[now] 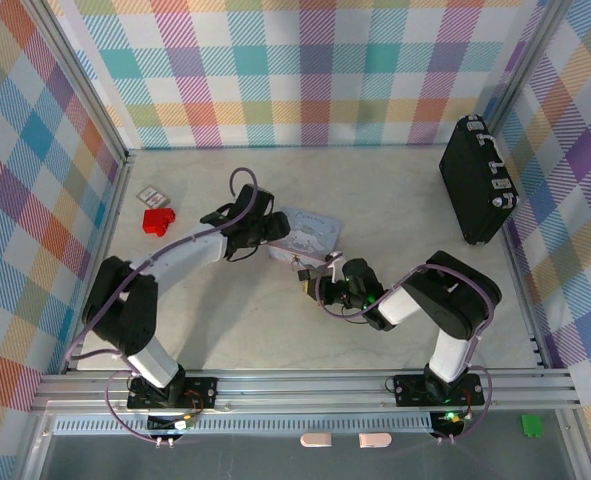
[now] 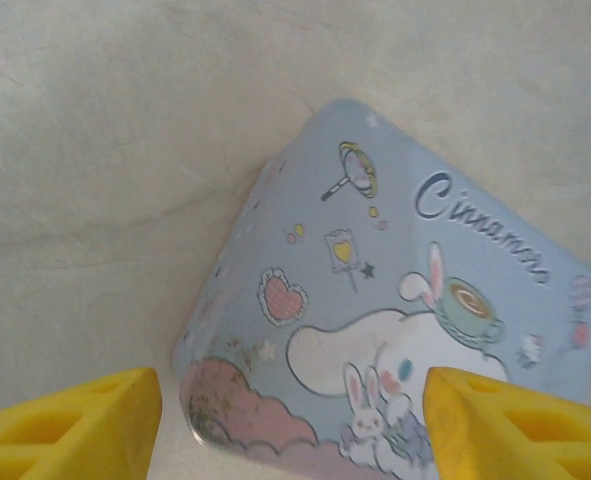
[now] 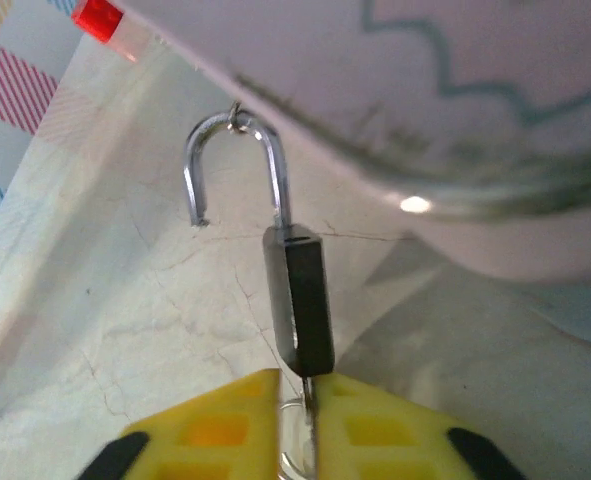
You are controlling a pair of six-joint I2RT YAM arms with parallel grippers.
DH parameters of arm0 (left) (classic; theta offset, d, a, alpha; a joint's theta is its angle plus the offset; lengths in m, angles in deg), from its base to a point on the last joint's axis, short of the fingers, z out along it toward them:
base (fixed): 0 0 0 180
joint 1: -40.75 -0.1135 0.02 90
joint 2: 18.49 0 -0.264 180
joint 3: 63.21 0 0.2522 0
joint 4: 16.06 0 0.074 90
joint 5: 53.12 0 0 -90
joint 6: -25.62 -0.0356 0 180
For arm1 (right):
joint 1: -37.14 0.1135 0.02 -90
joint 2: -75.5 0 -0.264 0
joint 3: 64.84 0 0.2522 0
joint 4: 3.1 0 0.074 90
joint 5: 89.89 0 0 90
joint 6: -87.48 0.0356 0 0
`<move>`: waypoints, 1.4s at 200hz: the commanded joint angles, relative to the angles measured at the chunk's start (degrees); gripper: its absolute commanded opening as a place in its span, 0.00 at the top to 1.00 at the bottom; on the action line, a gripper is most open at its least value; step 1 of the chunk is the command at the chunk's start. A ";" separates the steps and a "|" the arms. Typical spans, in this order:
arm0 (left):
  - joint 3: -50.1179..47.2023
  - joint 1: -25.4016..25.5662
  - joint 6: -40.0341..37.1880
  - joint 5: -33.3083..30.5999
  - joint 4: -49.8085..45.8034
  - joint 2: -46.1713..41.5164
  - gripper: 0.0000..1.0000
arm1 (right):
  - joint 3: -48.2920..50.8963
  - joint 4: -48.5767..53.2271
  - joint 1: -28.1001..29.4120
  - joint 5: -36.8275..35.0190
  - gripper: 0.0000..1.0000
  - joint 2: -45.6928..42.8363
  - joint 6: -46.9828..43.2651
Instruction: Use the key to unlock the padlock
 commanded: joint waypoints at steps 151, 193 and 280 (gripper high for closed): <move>-8.41 -0.83 6.35 -4.21 -3.14 5.42 0.32 | -14.73 22.33 -6.69 0.76 0.46 3.78 0.03; -15.00 -0.42 11.33 -4.79 -0.55 1.07 0.32 | -15.97 24.37 -6.69 0.79 0.44 2.33 -2.14; -18.06 1.44 16.12 -8.81 -0.44 -3.33 0.32 | -17.30 29.91 2.49 -8.90 0.48 1.88 0.56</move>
